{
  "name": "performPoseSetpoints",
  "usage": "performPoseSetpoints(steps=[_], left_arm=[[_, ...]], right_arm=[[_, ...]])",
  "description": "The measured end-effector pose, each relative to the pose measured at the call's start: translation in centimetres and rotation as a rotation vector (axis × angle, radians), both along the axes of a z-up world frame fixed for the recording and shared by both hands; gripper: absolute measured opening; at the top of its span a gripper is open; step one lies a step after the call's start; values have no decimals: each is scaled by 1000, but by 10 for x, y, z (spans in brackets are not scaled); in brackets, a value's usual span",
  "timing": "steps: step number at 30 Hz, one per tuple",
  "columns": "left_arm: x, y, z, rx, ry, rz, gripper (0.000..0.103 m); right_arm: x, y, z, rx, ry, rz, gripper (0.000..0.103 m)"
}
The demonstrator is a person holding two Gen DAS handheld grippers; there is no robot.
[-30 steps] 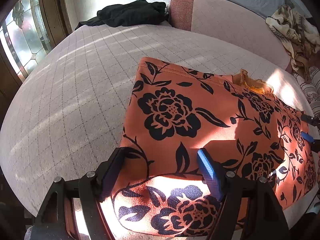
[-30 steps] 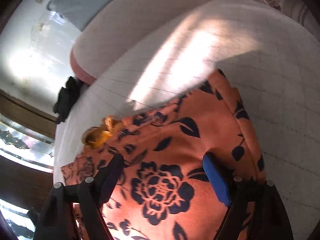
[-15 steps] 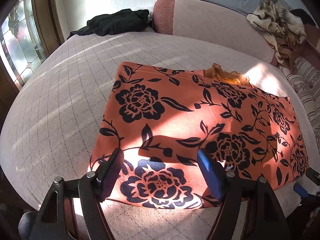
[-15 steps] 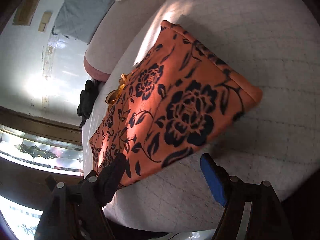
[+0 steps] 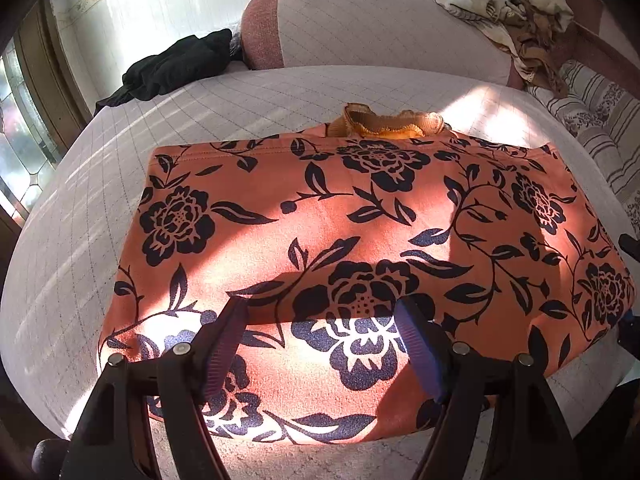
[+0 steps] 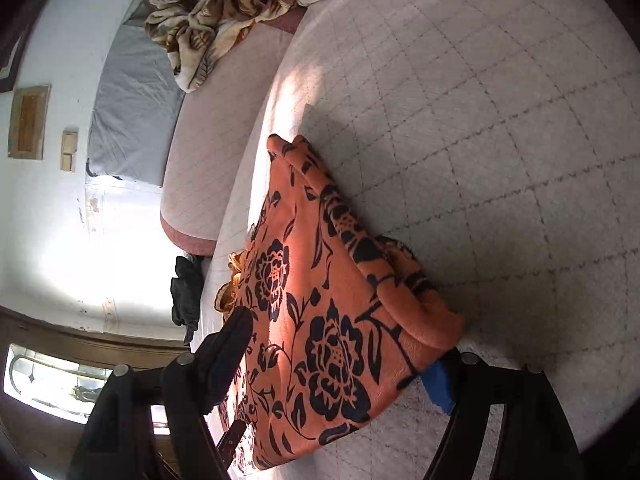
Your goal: Fold small clothes
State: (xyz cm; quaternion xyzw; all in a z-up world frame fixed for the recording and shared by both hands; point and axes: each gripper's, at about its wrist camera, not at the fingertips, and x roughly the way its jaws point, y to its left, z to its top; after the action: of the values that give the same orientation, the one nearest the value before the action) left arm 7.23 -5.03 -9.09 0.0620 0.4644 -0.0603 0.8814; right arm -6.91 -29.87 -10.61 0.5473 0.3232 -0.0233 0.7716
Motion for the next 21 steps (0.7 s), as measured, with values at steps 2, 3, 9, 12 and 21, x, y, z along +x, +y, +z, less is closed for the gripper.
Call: performPoseSetpoints(steps=[2, 3, 9, 12, 21], left_arm=[[-3, 3, 9, -24, -50, 14, 76], [-4, 5, 12, -35, -68, 22, 76], [8, -6, -20, 58, -16, -15, 85], [4, -2, -7, 3, -2, -13, 84], [-20, 114, 40, -176, -130, 216, 84]], right_arm=[[-4, -3, 5, -50, -3, 15, 57], [-5, -5, 4, -59, 3, 19, 57], [7, 1, 0, -89, 34, 29, 70], [18, 8, 5, -174, 53, 68, 64], [40, 82, 96, -577, -24, 197, 14]])
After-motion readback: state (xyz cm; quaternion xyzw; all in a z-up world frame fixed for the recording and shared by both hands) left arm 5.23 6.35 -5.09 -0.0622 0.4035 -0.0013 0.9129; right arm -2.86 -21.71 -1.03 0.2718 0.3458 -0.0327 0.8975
